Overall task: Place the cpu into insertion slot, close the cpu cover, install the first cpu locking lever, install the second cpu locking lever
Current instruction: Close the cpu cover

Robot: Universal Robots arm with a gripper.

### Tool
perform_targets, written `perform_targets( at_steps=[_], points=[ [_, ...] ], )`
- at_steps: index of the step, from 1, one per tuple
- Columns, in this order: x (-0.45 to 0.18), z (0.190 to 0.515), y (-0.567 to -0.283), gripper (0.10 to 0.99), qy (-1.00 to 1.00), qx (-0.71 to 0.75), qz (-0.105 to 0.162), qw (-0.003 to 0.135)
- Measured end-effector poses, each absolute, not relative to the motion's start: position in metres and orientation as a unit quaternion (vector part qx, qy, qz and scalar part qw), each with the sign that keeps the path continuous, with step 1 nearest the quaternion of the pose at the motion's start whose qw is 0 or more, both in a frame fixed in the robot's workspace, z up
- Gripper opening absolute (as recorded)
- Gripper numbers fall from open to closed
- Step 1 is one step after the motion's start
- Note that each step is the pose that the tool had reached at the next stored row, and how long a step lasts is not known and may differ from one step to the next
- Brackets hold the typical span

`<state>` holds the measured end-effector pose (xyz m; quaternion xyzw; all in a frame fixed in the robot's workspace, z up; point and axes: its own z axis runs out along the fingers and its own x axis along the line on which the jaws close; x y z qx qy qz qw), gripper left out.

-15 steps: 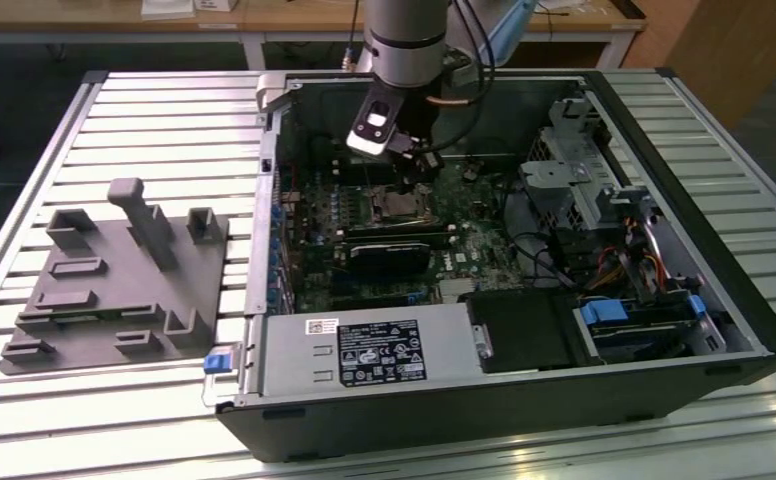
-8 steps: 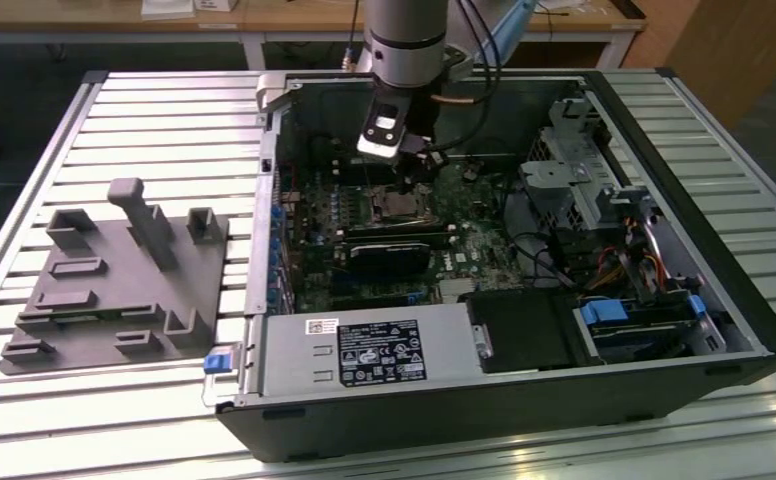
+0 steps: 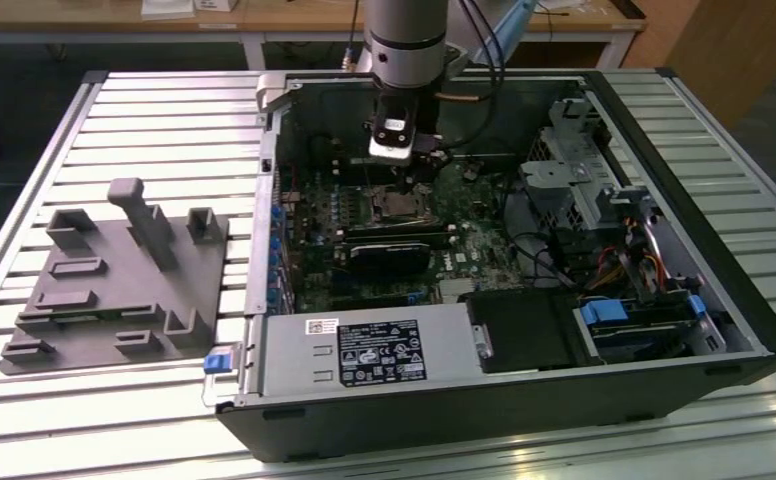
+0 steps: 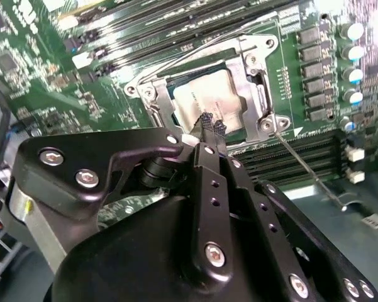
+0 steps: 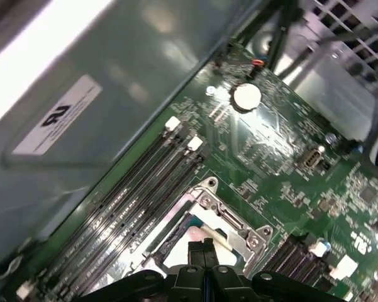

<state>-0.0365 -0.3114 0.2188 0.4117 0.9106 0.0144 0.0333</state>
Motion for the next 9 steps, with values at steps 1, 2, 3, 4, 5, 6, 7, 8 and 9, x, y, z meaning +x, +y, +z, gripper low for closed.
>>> perform_targets(
  at_steps=[1,2,3,4,5,6,7,8,9],
  points=[
    [-0.0365,0.2188,-0.3114,0.106,0.914,0.403,0.014,0.033],
    [-0.0365,0.2188,-0.3115,0.106,0.918,0.395,0.014,0.033],
    [-0.0365,0.2187,-0.3115,0.106,0.922,0.387,0.014,0.033],
    [-0.0365,0.2187,-0.3114,0.106,0.925,0.378,0.014,0.033],
    [-0.0365,0.2186,-0.3114,0.106,0.928,0.37,0.014,0.033],
    [-0.0365,0.2186,-0.3114,0.106,0.932,0.361,0.014,0.033],
    [-0.0365,0.2186,-0.3114,0.106,0.935,0.353,0.014,0.033],
    [-0.0365,0.2185,-0.3114,0.106,0.938,0.344,0.014,0.033],
    [-0.0365,0.2185,-0.3114,0.106,0.941,0.336,0.014,0.033]
  ],
)
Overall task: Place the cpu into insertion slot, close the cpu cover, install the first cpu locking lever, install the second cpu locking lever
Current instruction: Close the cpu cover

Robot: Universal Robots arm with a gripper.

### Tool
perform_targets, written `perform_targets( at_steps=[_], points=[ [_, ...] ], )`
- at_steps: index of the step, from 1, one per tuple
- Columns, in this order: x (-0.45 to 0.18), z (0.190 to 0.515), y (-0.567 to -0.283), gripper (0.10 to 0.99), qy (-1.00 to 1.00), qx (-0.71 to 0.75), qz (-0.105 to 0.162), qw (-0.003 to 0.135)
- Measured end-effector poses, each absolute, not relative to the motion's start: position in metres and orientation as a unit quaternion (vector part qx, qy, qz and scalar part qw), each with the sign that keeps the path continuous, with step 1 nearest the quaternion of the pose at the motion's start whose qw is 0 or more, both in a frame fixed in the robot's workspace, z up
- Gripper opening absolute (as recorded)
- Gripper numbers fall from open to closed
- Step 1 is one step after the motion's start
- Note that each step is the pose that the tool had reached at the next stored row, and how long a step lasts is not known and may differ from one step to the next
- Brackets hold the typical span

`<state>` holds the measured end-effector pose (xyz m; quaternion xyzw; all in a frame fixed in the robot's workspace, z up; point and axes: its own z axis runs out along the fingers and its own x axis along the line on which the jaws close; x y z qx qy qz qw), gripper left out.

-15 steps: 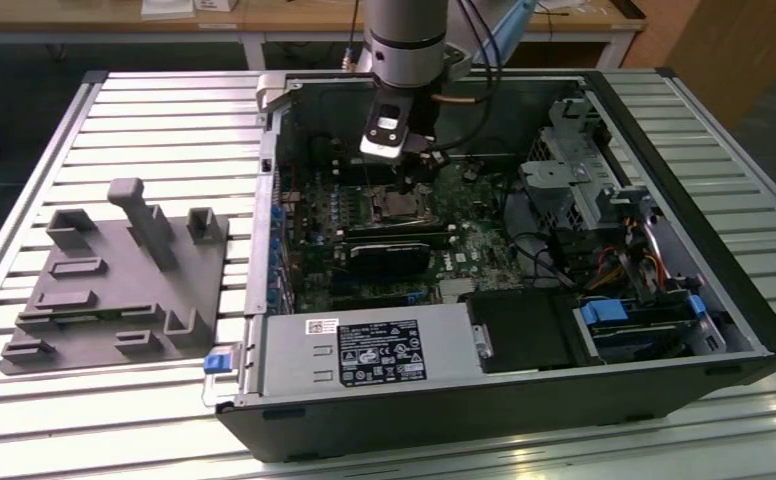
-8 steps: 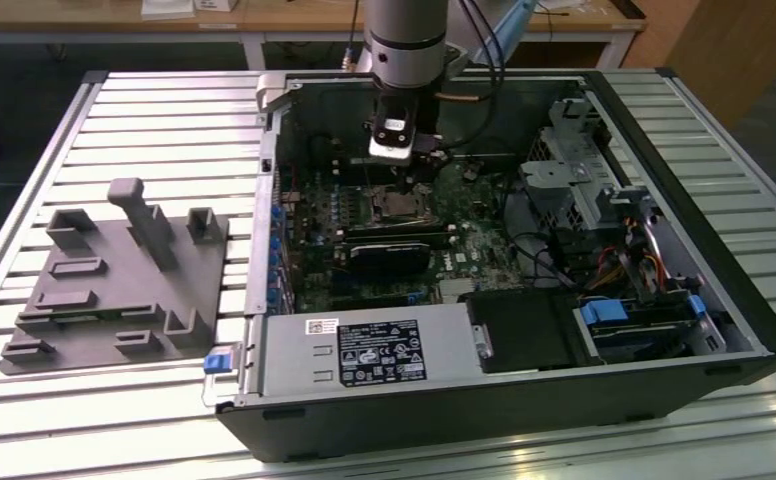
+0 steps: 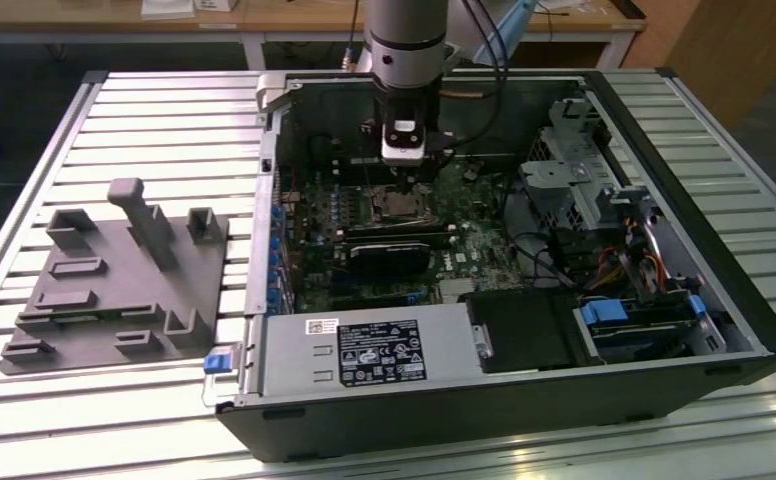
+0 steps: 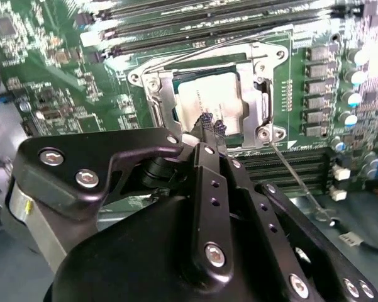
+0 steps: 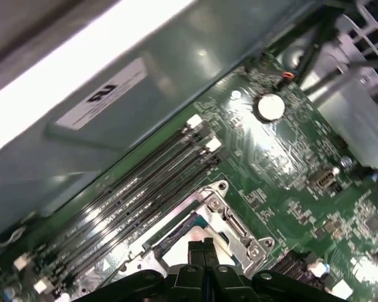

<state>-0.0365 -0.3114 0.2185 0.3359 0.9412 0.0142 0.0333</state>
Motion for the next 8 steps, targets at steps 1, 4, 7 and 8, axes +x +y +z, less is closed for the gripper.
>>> perform_targets(
  at_steps=[1,4,7,8],
  points=[
    [-0.0365,0.2185,-0.3114,0.106,0.944,0.327,0.014,0.033],
    [-0.0365,0.2184,-0.3114,0.106,0.953,0.301,0.014,0.033],
    [-0.0365,0.2183,-0.3114,0.106,0.961,0.275,0.014,0.033],
    [-0.0365,0.2183,-0.3114,0.106,0.963,0.266,0.014,0.033]
  ],
)
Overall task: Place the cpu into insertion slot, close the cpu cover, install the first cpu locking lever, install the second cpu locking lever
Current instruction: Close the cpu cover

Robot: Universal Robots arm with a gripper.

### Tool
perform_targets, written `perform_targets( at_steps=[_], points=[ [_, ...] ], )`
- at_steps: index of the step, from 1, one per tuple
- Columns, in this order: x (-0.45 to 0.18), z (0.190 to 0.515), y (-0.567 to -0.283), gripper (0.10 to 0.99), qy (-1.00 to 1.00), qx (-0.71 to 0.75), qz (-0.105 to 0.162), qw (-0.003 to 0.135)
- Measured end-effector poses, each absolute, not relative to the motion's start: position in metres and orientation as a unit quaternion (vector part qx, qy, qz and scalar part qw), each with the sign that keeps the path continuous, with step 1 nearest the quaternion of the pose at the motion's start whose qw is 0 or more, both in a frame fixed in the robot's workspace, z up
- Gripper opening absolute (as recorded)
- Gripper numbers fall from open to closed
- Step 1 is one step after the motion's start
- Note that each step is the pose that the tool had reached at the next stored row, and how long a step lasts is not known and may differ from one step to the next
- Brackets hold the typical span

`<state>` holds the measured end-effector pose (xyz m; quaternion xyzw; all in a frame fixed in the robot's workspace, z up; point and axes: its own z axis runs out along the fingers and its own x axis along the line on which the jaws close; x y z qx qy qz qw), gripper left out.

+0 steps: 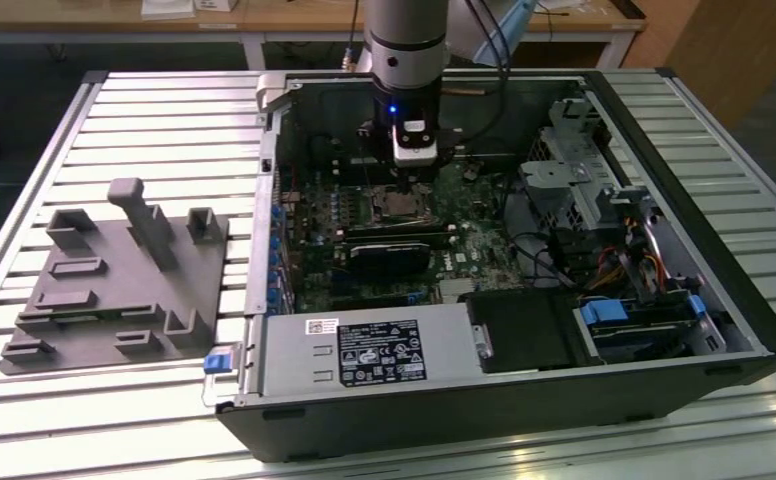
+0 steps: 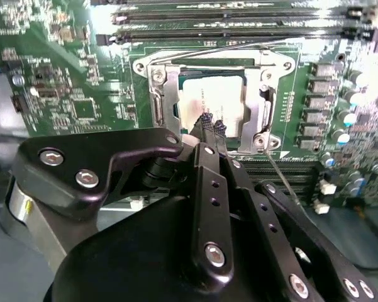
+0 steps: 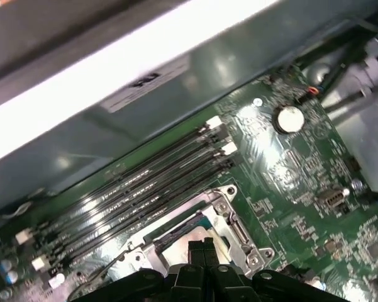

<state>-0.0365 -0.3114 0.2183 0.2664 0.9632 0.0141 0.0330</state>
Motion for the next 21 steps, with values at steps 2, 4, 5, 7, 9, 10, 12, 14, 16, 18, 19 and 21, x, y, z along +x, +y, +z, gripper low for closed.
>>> perform_targets(
  at_steps=[2,4,5,7,9,10,12,14,16,18,19,21],
  points=[
    [-0.0365,0.2182,-0.3114,0.106,0.968,0.249,0.014,0.033],
    [-0.0365,0.2182,-0.3114,0.106,0.972,0.231,0.014,0.033],
    [-0.0365,0.2181,-0.3114,0.106,0.974,0.222,0.014,0.033],
    [-0.0365,0.2181,-0.3114,0.106,0.978,0.204,0.014,0.033],
    [-0.0365,0.218,-0.3114,0.106,0.982,0.187,0.014,0.032],
    [-0.0365,0.218,-0.3114,0.106,0.984,0.177,0.014,0.032],
    [-0.0365,0.218,-0.3115,0.106,0.987,0.159,0.014,0.032],
    [-0.0365,0.2179,-0.3114,0.106,0.989,0.142,0.014,0.032],
    [-0.0365,0.2178,-0.3114,0.106,0.992,0.124,0.014,0.032],
    [-0.0365,0.2178,-0.3114,0.106,0.994,0.106,0.015,0.032],
    [-0.0365,0.2177,-0.3114,0.106,0.995,0.097,0.015,0.032],
    [-0.0365,0.2177,-0.3114,0.106,0.996,0.078,0.015,0.031]
  ],
)
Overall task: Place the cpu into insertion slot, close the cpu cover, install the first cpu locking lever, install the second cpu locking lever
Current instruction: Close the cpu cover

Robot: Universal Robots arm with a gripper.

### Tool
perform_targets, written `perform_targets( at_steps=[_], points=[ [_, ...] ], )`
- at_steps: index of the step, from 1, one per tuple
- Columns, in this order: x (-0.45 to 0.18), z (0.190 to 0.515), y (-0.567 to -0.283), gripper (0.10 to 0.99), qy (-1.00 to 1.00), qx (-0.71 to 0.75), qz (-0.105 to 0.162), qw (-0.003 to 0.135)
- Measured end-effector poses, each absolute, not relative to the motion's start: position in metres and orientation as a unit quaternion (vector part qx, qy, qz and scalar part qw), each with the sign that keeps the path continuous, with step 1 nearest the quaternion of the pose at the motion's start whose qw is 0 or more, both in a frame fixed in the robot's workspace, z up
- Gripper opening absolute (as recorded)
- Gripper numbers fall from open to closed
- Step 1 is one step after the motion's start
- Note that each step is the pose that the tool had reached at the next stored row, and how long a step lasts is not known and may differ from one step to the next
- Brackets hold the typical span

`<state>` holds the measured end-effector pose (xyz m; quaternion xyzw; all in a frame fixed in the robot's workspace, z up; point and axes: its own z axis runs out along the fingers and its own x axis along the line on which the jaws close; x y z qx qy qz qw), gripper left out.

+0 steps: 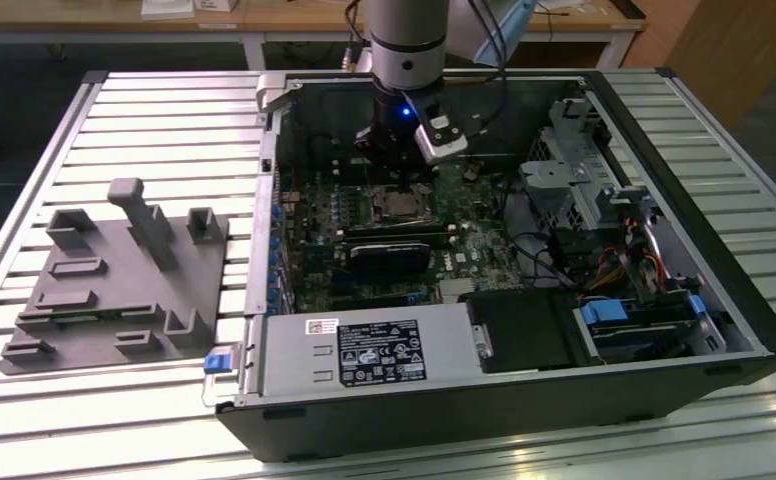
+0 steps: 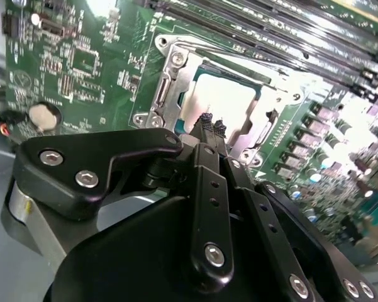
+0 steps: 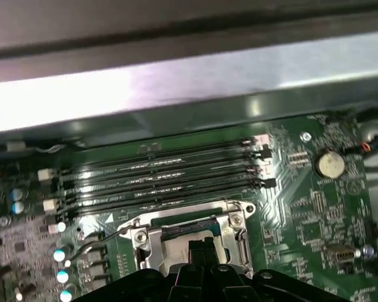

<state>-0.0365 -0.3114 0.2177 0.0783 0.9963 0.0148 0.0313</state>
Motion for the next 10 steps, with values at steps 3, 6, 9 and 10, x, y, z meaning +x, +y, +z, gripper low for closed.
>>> perform_targets(
  at_steps=[3,6,9,10],
  points=[
    [-0.0365,0.2175,-0.3114,0.106,0.998,0.051,0.015,0.031],
    [-0.0365,0.2174,-0.3114,0.106,0.999,0.026,0.013,0.031],
    [-0.0365,0.2175,-0.3115,0.106,0.999,0.023,0.013,0.031],
    [-0.0365,0.2174,-0.3115,0.106,0.999,0.023,0.013,0.031]
  ],
)
